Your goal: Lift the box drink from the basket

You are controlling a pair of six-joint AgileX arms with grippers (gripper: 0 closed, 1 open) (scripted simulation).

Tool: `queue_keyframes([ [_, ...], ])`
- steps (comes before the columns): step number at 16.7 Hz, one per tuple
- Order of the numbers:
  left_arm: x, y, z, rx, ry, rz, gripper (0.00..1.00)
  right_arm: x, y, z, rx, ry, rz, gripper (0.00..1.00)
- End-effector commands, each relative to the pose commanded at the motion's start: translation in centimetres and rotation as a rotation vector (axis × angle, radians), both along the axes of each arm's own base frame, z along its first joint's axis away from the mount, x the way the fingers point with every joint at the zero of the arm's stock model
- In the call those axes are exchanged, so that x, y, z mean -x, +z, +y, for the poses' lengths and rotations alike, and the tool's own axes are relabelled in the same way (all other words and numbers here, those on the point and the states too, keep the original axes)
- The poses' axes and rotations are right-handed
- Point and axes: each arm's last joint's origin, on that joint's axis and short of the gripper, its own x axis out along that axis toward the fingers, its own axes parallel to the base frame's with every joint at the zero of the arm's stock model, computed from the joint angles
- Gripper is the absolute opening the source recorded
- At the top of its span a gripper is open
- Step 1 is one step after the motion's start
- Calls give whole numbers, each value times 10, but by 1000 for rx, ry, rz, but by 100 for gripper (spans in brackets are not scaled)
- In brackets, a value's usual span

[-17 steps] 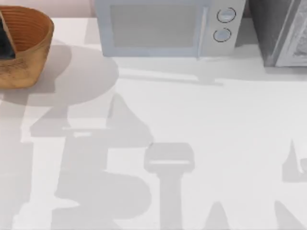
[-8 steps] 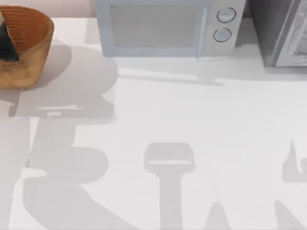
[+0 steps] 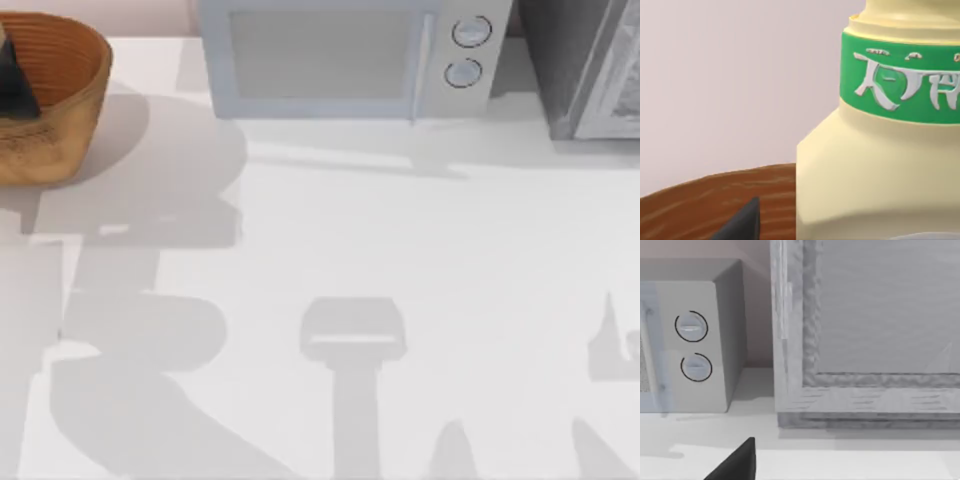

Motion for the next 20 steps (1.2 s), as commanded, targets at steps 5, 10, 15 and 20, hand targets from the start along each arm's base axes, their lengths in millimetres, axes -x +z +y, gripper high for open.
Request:
queue_keyframes([
  [5,-30,-1,0,0,0,-1,100,0,0,0,0,0,0,100],
  [10,-40,-2,0,0,0,-1,100,0,0,0,0,0,0,100],
  [15,-40,-2,0,0,0,-1,77,0,0,0,0,0,0,100],
  [20,-40,-2,0,0,0,-1,40,0,0,0,0,0,0,100],
])
